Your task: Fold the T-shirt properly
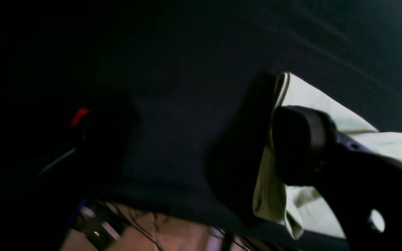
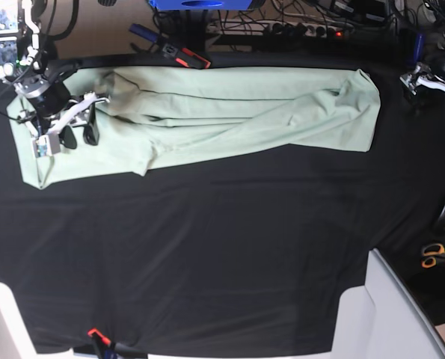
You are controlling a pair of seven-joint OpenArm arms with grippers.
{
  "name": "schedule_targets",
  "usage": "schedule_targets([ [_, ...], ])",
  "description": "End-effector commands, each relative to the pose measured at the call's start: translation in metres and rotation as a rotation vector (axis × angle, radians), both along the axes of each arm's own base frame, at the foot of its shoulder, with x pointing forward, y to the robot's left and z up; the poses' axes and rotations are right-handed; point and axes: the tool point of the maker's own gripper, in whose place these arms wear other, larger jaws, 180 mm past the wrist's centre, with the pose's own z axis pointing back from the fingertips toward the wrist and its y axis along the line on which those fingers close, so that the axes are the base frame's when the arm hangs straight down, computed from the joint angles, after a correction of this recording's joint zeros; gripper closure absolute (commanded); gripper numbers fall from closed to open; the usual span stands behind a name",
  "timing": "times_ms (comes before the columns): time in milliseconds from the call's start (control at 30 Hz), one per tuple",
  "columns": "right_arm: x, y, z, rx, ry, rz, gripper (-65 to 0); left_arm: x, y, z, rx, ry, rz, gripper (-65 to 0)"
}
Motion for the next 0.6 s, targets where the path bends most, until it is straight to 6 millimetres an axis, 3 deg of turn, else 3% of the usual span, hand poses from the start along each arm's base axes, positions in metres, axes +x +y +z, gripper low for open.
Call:
schedule_targets([
  [0, 0.006, -0.001, 0.009, 0.001, -0.039, 0.002, -26.7, 0.011, -0.001, 0.008, -0.004, -0.024, -0.026, -64.3],
  [200, 0.006, -0.001, 0.008, 0.000, -0.036, 0.003, -26.8, 0.023, -0.054, -0.020, -0.094, 0.035, -0.144, -64.2],
  [333, 0.000, -0.003, -0.001, 0.001, -0.008, -0.005, -26.8, 0.041, -0.075, -0.024, -0.123, 0.018, -0.189, -64.2],
  [567, -0.003, -0.005, -0.007, 0.001, 0.010, -0.009, -26.7, 0.039, -0.098, -0.051, -0.187, 0.082, -0.215, -64.0],
])
